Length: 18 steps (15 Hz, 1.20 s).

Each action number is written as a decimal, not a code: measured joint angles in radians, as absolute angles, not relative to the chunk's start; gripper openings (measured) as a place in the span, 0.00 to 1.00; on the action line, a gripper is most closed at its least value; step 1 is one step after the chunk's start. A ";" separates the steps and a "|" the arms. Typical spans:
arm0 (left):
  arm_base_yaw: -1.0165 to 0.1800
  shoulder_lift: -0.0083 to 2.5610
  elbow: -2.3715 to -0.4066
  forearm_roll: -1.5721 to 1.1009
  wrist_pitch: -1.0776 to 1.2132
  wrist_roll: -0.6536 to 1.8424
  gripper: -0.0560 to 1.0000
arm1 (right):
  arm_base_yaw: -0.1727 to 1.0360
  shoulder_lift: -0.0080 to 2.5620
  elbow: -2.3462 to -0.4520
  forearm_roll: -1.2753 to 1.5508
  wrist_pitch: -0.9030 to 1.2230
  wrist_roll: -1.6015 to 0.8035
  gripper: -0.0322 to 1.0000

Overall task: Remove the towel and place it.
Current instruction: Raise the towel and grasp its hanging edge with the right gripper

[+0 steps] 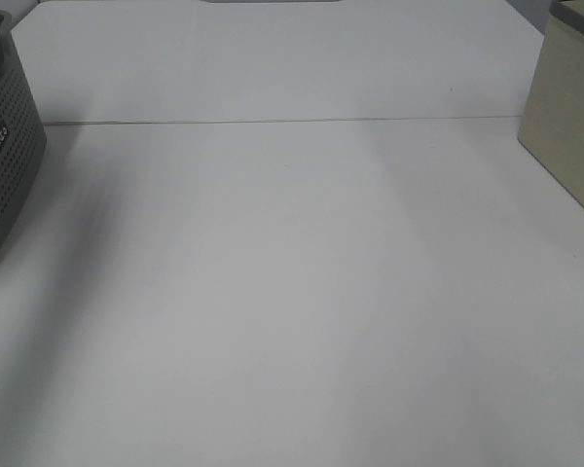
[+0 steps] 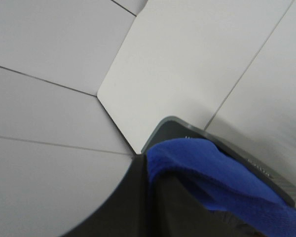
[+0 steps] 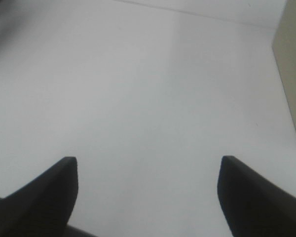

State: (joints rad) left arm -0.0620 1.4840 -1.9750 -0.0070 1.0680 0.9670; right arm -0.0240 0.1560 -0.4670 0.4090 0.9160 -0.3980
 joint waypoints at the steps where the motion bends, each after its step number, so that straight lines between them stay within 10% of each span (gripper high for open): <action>1: -0.103 1.468 -1.975 -0.007 1.070 0.978 0.05 | -0.024 0.216 -0.467 0.502 0.869 -0.489 0.77; 10: -0.225 1.453 -1.975 -0.199 1.087 1.259 0.05 | -0.024 0.999 -0.500 1.597 1.081 -1.768 0.77; 18: -0.225 1.504 -1.975 -0.612 1.087 1.463 0.05 | 0.108 1.579 -0.869 1.650 1.201 -1.963 0.77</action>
